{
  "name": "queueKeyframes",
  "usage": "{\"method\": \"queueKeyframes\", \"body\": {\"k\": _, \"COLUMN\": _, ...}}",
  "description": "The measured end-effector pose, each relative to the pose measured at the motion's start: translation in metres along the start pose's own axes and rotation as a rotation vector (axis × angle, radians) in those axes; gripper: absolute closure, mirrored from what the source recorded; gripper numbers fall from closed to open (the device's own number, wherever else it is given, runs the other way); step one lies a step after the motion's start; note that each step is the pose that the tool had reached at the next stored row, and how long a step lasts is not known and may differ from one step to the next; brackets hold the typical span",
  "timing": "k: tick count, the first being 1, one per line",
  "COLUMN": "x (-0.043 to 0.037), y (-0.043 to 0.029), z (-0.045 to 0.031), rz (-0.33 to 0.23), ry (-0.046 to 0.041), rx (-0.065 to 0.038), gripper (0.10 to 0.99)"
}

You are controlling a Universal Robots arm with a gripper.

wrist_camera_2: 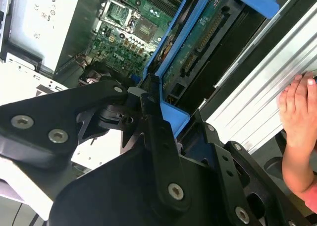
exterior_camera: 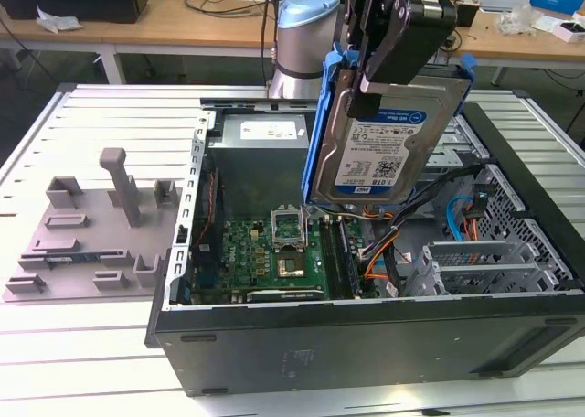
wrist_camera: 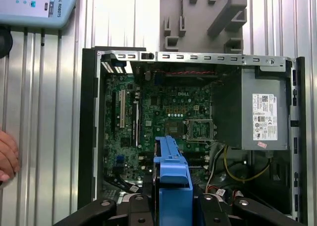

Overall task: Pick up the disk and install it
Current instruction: 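Pick up the disk, then insert the disk into the insertion slot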

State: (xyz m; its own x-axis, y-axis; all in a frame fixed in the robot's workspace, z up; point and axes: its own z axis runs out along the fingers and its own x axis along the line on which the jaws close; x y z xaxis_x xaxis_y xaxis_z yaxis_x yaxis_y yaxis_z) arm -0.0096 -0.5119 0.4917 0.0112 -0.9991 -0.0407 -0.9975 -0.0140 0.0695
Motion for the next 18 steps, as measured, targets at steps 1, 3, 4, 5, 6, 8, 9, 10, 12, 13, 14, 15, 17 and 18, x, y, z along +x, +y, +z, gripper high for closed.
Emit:
{"method": "queueKeyframes", "body": {"k": 1, "x": 0.0000, "y": 0.0000, "z": 0.0000, "rz": 0.000, "ry": 0.0000, "rx": 0.000, "gripper": 0.722}}
{"method": "queueKeyframes", "body": {"k": 3, "x": 0.0001, "y": 0.0000, "z": 0.0000, "rz": 0.000, "ry": 0.0000, "rx": 0.000, "gripper": 0.722}}
{"method": "queueKeyframes", "body": {"k": 4, "x": 0.0002, "y": 0.0000, "z": 0.0000, "rz": 0.000, "ry": 0.0001, "rx": 0.000, "gripper": 0.722}}
{"method": "queueKeyframes", "body": {"k": 5, "x": 0.0003, "y": 0.0000, "z": 0.0000, "rz": 0.000, "ry": 0.0000, "rx": 0.000, "gripper": 0.722}}
{"method": "queueKeyframes", "body": {"k": 6, "x": 0.0004, "y": 0.0000, "z": 0.0000, "rz": 0.000, "ry": 0.0000, "rx": 0.000, "gripper": 0.722}}
{"method": "queueKeyframes", "body": {"k": 8, "x": 0.0004, "y": 0.0000, "z": 0.0000, "rz": 0.000, "ry": 0.0000, "rx": 0.000, "gripper": 0.722}}
{"method": "queueKeyframes", "body": {"k": 9, "x": 0.0005, "y": 0.0000, "z": 0.0000, "rz": 0.000, "ry": 0.0001, "rx": 0.000, "gripper": 0.722}}
{"method": "queueKeyframes", "body": {"k": 10, "x": 0.0006, "y": 0.0000, "z": -0.0001, "rz": 0.000, "ry": 0.0001, "rx": 0.000, "gripper": 0.722}}
{"method": "queueKeyframes", "body": {"k": 12, "x": 0.0006, "y": 0.0000, "z": 0.0000, "rz": 0.000, "ry": 0.0001, "rx": 0.000, "gripper": 0.722}}
{"method": "queueKeyframes", "body": {"k": 13, "x": 0.0007, "y": 0.0000, "z": 0.0000, "rz": 0.000, "ry": 0.0001, "rx": 0.000, "gripper": 0.722}}
{"method": "queueKeyframes", "body": {"k": 14, "x": 0.0007, "y": 0.0000, "z": -0.0001, "rz": 0.000, "ry": 0.0001, "rx": 0.000, "gripper": 0.722}}
{"method": "queueKeyframes", "body": {"k": 15, "x": 0.0006, "y": -0.0001, "z": -0.0001, "rz": 0.000, "ry": 0.0001, "rx": 0.000, "gripper": 0.722}}
{"method": "queueKeyframes", "body": {"k": 17, "x": 0.0002, "y": 0.0000, "z": 0.0001, "rz": -0.001, "ry": 0.0036, "rx": 0.024, "gripper": 0.722}}
{"method": "queueKeyframes", "body": {"k": 18, "x": 0.0002, "y": 0.0000, "z": 0.0002, "rz": -0.001, "ry": 0.0037, "rx": 0.037, "gripper": 0.722}}
